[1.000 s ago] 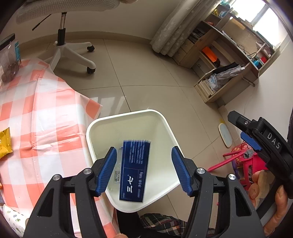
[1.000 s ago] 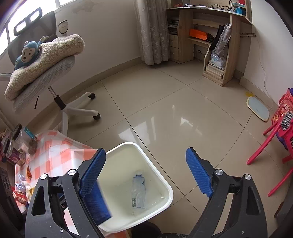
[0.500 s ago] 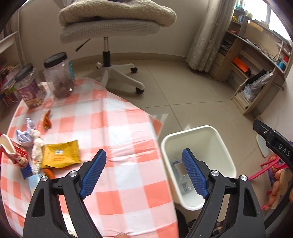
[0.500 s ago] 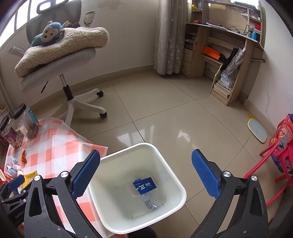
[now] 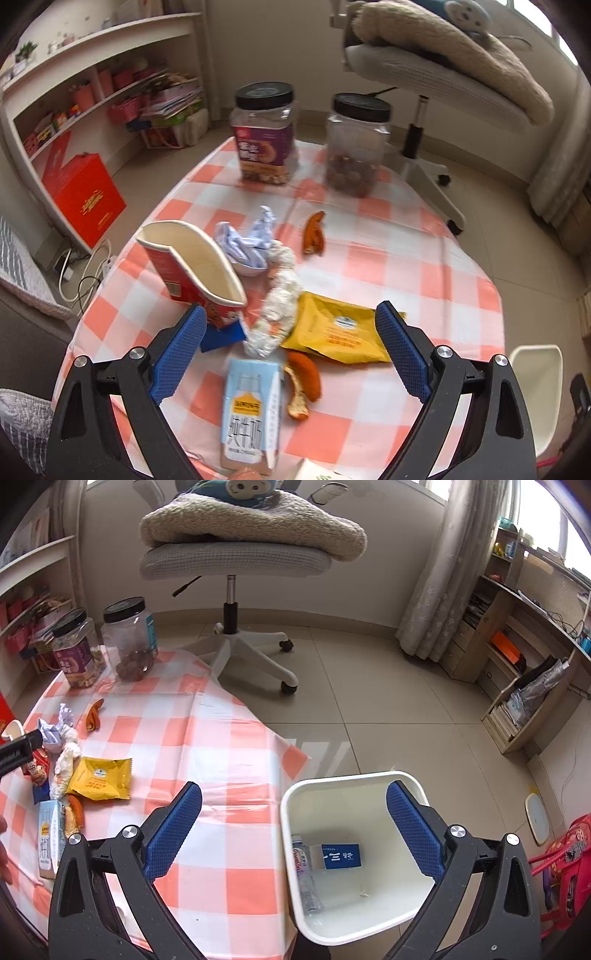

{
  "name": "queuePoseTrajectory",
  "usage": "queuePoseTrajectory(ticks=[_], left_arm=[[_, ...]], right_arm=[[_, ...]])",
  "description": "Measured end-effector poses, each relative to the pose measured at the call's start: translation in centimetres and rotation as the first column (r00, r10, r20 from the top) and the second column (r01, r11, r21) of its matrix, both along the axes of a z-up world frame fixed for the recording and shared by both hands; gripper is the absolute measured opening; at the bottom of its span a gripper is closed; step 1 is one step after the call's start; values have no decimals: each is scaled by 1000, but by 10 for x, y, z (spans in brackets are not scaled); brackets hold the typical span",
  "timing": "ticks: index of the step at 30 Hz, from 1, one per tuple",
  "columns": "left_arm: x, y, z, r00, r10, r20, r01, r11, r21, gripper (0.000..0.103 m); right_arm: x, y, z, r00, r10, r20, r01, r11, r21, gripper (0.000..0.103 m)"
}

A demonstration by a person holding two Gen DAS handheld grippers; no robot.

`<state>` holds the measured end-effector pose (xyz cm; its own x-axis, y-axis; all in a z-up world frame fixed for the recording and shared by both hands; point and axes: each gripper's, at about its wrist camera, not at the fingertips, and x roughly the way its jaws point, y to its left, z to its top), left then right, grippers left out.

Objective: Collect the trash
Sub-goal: 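Grasp the red snack box with the left tool and lift it, then grasp the white paper cup with the right tool and lift it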

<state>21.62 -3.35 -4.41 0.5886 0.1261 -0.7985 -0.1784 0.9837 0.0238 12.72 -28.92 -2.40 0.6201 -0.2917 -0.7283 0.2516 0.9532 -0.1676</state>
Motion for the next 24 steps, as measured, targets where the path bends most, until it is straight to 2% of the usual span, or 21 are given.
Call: queuePoseTrajectory(ticks=[3, 7, 11, 15, 17, 18, 19, 21, 24], left_arm=[[19, 35, -9, 995, 99, -34, -99, 995, -9, 90], [44, 69, -26, 976, 188, -113, -197, 977, -77, 90], [58, 94, -44, 959, 214, -185, -242, 960, -142, 90], [63, 108, -52, 956, 204, -212, -239, 958, -157, 88], [63, 118, -56, 956, 182, -229, -228, 954, -193, 74], [65, 121, -58, 955, 171, -243, -222, 954, -202, 63], [65, 125, -60, 954, 157, -256, -214, 954, -212, 50], [62, 133, -65, 950, 132, -283, -204, 948, -245, 35], [52, 145, -63, 954, 111, -279, -190, 942, -275, 32]], right_arm=[[8, 22, -5, 998, 54, -18, -54, 998, -13, 96], [12, 51, -9, 987, 159, -25, -159, 987, -17, 96], [11, 80, -15, 951, 307, -38, -308, 951, -8, 96], [14, 109, -29, 910, 407, -86, -411, 911, -35, 96], [15, 120, -33, 885, 455, -99, -458, 889, -15, 96], [14, 125, -34, 869, 483, -106, -485, 874, 4, 96], [13, 129, -36, 851, 512, -114, -513, 858, 27, 96], [11, 138, -39, 805, 579, -125, -574, 815, 78, 96], [2, 154, -41, 714, 687, -136, -672, 727, 143, 96]])
